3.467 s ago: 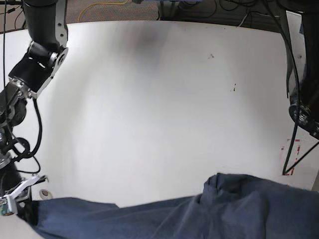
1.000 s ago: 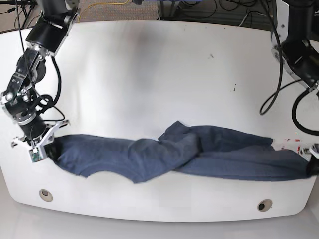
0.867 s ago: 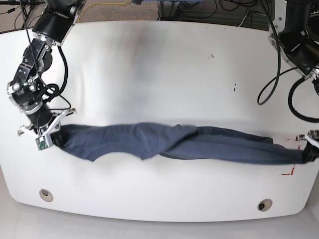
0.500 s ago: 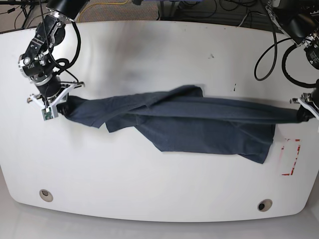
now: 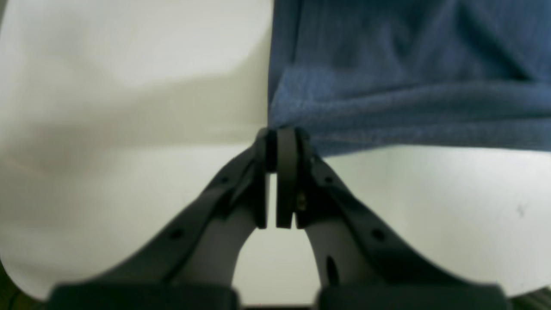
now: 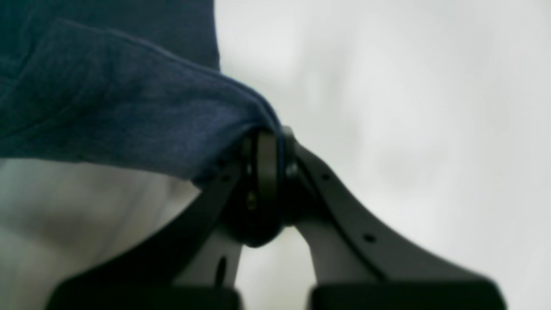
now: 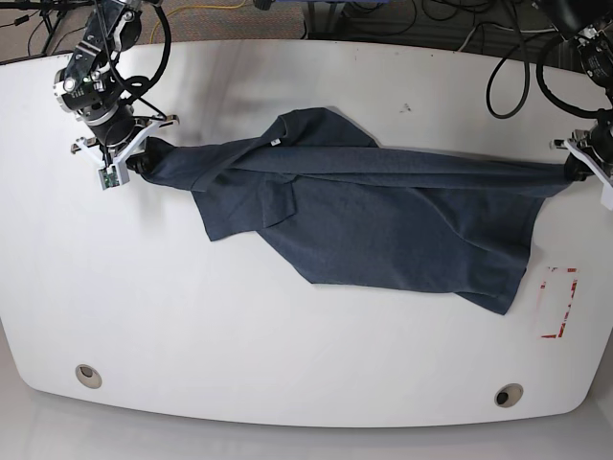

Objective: Fold the T-shirt properly
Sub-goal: 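Hold the shirt edge taut between both grippers and drag it flat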

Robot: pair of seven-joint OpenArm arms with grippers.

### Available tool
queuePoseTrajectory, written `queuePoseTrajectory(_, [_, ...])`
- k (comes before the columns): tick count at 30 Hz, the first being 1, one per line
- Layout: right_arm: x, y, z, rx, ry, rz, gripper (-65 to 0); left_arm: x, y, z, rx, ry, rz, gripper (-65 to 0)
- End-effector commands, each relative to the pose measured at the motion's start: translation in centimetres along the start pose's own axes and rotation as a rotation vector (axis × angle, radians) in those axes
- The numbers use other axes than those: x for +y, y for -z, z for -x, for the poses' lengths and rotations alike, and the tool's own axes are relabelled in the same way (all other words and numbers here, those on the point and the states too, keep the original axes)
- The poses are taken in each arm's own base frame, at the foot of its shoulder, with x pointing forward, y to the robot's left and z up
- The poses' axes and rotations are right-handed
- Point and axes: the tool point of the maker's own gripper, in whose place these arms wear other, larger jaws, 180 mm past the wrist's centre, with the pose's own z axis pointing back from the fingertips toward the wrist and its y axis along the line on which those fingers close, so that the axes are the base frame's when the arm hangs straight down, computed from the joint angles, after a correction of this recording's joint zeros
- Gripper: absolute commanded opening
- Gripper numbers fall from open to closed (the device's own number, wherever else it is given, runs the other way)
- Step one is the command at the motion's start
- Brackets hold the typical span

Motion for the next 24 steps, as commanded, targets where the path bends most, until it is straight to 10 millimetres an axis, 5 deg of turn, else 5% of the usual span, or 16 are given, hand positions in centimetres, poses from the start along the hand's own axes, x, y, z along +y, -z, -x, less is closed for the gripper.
queuePoseTrajectory(1, [-0.1,-0.4,-0.7,-0.037,0.004,0.008,-64.8,0.6,-0.7,-0.8,-0.028,0.021,-0.018,-65.0])
queuePoseTrajectory(24, [1.9,-1.0,3.5,0.052,0.051,-0.026,-64.8,2.4,-1.4,3.0,0.043,0.064,-0.099,-65.0])
